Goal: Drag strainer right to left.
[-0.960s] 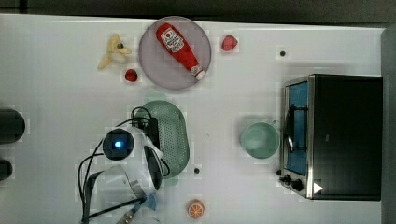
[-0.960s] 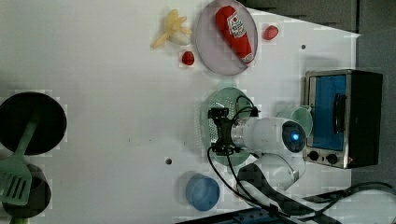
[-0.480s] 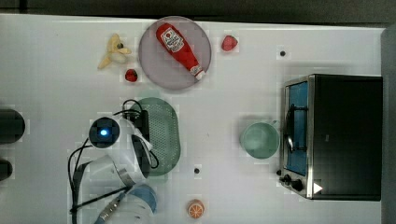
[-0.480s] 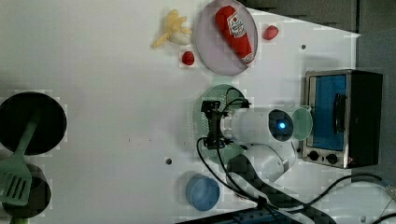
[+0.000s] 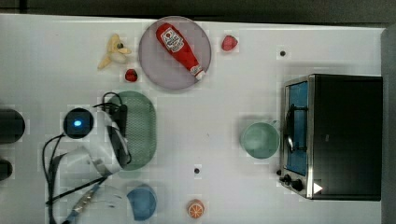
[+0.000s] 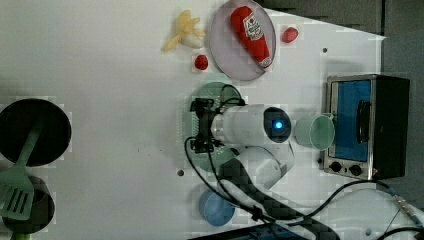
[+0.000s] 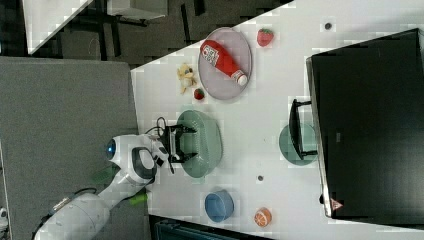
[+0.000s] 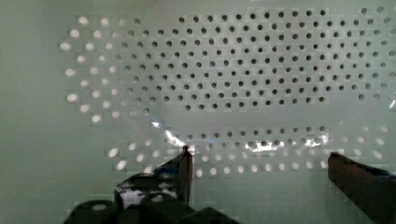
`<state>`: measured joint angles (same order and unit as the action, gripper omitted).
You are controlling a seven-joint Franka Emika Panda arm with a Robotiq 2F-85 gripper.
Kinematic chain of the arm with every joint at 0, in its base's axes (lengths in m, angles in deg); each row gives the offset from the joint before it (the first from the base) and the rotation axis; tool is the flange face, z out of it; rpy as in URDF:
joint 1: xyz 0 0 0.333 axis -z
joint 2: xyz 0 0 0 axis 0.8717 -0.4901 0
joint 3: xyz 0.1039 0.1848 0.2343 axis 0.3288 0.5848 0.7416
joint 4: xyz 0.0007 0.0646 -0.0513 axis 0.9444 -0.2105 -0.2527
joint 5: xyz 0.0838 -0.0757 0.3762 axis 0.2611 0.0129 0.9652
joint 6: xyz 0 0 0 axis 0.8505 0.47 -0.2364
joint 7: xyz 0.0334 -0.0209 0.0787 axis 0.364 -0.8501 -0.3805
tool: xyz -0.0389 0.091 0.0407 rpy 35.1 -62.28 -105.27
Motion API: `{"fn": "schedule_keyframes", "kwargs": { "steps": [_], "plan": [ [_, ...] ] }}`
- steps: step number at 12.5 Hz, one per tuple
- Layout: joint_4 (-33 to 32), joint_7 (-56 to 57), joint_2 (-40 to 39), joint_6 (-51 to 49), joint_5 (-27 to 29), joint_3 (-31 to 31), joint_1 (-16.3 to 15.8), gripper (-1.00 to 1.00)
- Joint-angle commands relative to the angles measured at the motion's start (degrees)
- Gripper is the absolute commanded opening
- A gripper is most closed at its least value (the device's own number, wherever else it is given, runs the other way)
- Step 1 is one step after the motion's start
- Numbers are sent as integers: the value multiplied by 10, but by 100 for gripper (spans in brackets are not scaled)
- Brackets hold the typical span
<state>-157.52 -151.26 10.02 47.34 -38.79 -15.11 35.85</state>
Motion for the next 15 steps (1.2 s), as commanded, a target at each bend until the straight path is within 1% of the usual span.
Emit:
{"fn": "schedule_keyframes", "kwargs": {
  "steps": [1,4,6,11,13,15],
  "plan": [
    [30,-44,-11,-7,17,13,-43,100],
    [63,-44,-28,-23,38,13,-63,100],
    [79,-45,-35,-29,42,13,-74,100],
    [95,-71,-40,-32,59,13,-89,100],
    [93,-54,-27,-41,55,9,-91,100],
    [93,-18,10,-93,55,4,-89,100]
  ]
}}
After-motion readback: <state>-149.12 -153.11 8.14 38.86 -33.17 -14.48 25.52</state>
